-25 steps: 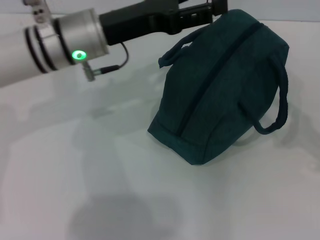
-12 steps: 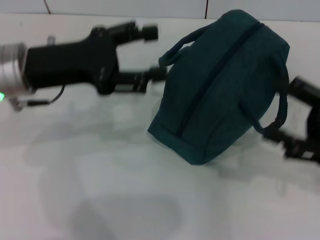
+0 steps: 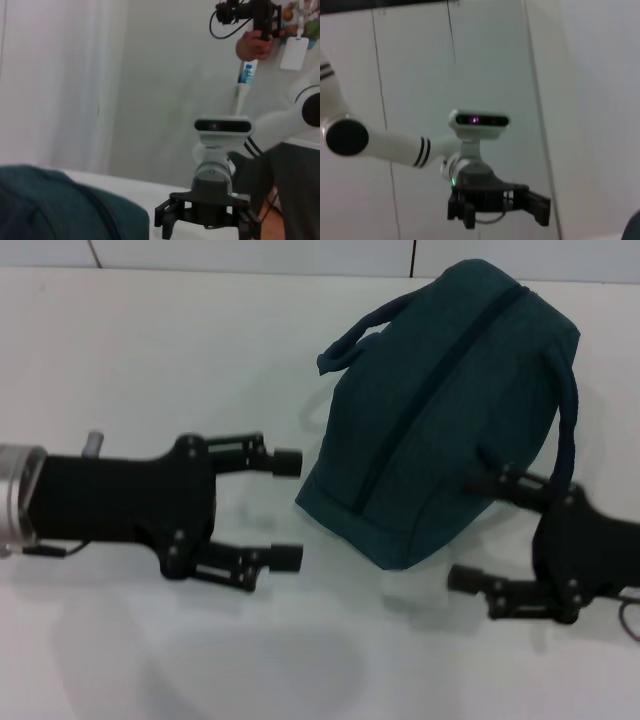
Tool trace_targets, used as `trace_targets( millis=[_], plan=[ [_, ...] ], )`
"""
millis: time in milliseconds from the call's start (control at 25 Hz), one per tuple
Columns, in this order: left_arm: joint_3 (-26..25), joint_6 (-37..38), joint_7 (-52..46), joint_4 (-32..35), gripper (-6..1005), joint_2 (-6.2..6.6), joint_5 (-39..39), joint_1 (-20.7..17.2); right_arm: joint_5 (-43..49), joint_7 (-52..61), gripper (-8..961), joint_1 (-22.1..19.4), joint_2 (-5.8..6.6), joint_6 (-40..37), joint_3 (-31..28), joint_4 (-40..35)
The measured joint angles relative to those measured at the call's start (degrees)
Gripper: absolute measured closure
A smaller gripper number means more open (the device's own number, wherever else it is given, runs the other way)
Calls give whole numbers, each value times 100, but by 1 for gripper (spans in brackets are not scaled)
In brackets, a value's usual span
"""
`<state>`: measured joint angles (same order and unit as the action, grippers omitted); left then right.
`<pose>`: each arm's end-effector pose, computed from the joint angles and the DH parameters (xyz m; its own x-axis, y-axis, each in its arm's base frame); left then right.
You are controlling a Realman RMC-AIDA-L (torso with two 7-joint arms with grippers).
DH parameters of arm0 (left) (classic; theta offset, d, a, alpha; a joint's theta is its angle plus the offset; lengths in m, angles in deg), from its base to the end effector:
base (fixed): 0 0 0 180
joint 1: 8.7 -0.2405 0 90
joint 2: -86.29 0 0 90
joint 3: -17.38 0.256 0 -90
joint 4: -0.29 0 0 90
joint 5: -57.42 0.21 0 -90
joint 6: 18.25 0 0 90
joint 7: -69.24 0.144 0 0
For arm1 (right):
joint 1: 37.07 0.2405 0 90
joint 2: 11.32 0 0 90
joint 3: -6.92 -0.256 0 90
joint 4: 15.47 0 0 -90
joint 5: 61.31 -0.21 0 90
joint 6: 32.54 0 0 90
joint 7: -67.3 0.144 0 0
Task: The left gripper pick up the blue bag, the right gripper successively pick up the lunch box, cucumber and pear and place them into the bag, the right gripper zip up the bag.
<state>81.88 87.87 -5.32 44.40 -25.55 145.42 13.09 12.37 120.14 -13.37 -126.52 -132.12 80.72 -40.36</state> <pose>-0.2351 0.2765 0.0339 0.7793 0.1361 0.6117 0.1291 -0.9901 0.0557 0.2400 0.2669 -0.0227 0.6643 -0.0486 -0.7459 -0.1493 -0.9864 -0.0687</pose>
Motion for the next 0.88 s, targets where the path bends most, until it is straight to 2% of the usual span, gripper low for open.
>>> trace_targets(
  millis=[240, 880],
  plan=[
    [0, 15, 139, -183, 107, -4, 170, -202, -28, -23, 78, 36, -25, 367, 439, 31],
    [-149, 39, 290, -271, 107, -34, 305, -366, -31, -24, 78, 38, -28, 388, 405, 46]
  ],
)
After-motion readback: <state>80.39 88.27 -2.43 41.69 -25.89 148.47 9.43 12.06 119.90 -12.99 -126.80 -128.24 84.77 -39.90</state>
